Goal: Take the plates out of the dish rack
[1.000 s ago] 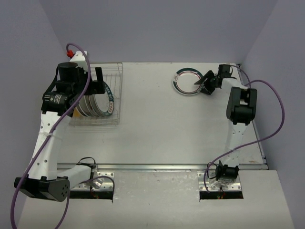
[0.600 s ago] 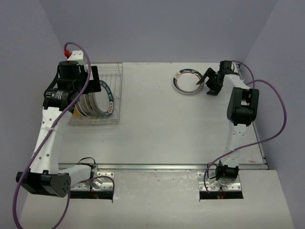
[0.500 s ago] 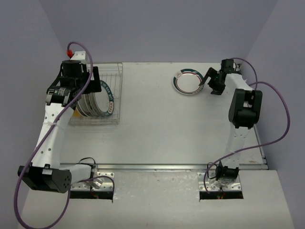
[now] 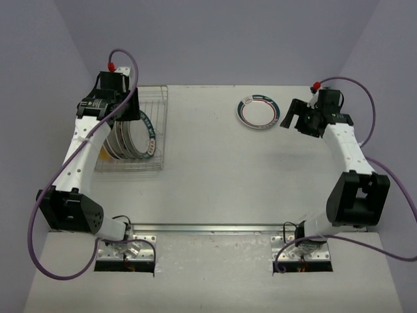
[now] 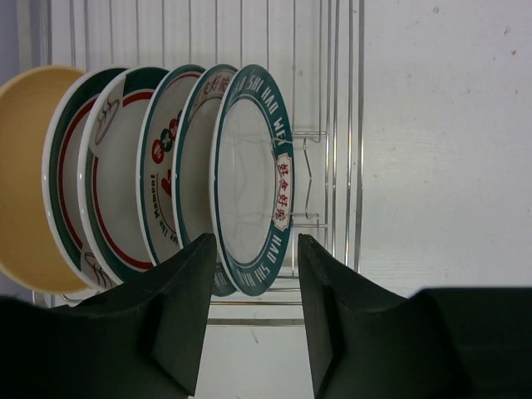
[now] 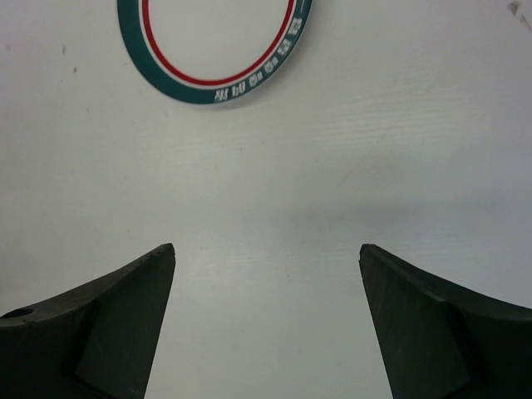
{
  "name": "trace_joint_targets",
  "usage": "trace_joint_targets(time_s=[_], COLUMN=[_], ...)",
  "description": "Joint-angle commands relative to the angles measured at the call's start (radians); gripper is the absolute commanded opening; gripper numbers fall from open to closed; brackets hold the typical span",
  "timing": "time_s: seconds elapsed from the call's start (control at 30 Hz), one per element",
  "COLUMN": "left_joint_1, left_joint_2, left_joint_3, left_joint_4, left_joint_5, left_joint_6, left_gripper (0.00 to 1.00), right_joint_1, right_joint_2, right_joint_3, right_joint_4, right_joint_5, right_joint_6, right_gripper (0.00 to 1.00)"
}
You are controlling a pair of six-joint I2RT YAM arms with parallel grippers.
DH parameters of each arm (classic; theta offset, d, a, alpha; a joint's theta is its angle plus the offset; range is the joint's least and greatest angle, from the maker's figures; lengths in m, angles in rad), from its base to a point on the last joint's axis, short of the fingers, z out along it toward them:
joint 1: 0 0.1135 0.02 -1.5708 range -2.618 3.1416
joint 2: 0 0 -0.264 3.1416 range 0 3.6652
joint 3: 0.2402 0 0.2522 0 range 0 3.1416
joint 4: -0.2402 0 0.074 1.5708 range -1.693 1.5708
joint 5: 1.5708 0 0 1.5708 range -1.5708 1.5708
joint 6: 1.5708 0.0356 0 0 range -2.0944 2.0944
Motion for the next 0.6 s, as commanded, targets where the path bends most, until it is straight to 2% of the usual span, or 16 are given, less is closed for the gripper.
trace_joint_targets(time_s=[0.0, 0.3, 0.57], left_joint_1=[0.010, 0.010, 0.010], left_joint_2=[0.042, 0.104, 0.150], left_joint_3=[0.044, 0.040, 0.026], left_joint_4=[0.007, 0.009, 0.004], left_joint_5=[0.017, -0.092, -0.126], left_joint_6=[-0.005, -0.015, -0.009], left_gripper=[0.42, 0.43, 0.42], right_joint_1=[0.010, 0.016, 0.016], right_joint_2=[-0.179, -0.328, -0.357], right_joint_3=[-0.120, -0.197, -0.227], right_joint_4=[0.036, 0.020, 0.020], right_joint_5=[-0.003, -0.019, -0.034], right_joint_6=[-0.052, -0.057, -0.050], right_gripper=[0.92, 0.93, 0.93])
